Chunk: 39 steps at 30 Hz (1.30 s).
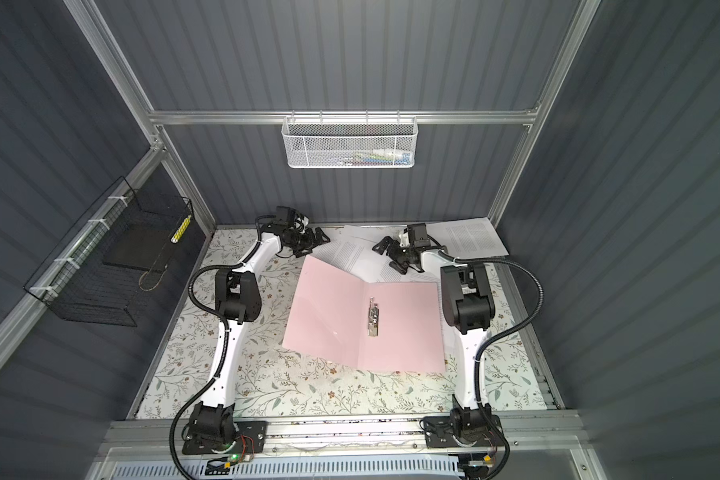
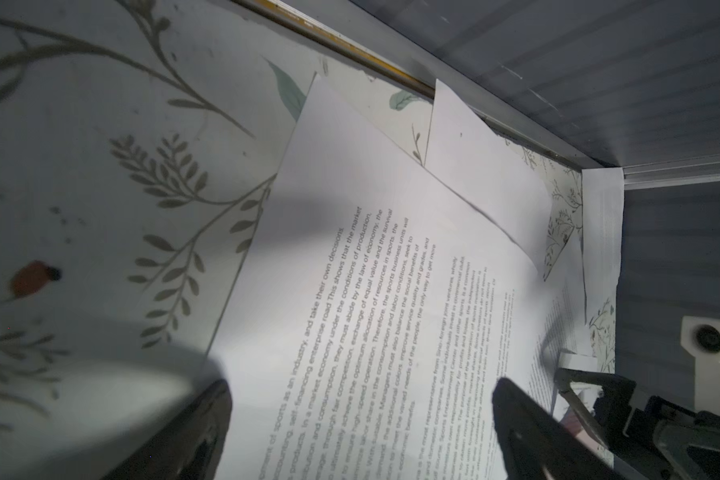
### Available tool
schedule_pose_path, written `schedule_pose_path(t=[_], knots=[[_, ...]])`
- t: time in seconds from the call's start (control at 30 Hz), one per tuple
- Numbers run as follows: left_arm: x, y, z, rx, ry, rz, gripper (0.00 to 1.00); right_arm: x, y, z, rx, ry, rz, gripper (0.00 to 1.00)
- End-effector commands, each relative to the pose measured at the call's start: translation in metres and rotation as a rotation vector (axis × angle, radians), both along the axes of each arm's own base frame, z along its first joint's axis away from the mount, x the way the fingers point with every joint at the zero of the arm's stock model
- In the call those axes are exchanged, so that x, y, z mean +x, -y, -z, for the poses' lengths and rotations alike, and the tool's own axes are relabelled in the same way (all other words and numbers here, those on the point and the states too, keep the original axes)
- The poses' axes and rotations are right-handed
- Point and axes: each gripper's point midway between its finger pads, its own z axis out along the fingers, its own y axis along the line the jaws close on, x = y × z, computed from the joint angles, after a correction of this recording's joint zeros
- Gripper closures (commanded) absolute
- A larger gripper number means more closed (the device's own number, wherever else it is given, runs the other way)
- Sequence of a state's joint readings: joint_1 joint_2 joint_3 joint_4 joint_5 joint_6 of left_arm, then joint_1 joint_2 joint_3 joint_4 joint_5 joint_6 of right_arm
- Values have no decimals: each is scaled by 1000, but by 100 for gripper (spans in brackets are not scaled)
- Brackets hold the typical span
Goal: Put the files into the folder
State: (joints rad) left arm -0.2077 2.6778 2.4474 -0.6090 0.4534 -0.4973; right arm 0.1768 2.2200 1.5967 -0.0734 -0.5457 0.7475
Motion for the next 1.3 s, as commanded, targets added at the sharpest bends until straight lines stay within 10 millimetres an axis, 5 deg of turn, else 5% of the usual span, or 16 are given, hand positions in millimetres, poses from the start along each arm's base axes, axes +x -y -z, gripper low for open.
schedule_pose_path(t=[0.0,0.4,0.7,1.1,1.27], knots=[[-43,-28,111,97,-313,-117,2,1,7,14,-52,-90,25,1],[-59,-22,121,86,-339,-52,2,42,9,31,-63,-164,125,1],[-69,-19,126,94,-348,-8,2,52,14,44,-120,-231,175,1],[-71,-13,131,93,-345,11,2,41,-23,58,-135,-270,36,1],[-71,-11,133,90,-346,12,2,40,-39,44,-65,-220,-35,1]])
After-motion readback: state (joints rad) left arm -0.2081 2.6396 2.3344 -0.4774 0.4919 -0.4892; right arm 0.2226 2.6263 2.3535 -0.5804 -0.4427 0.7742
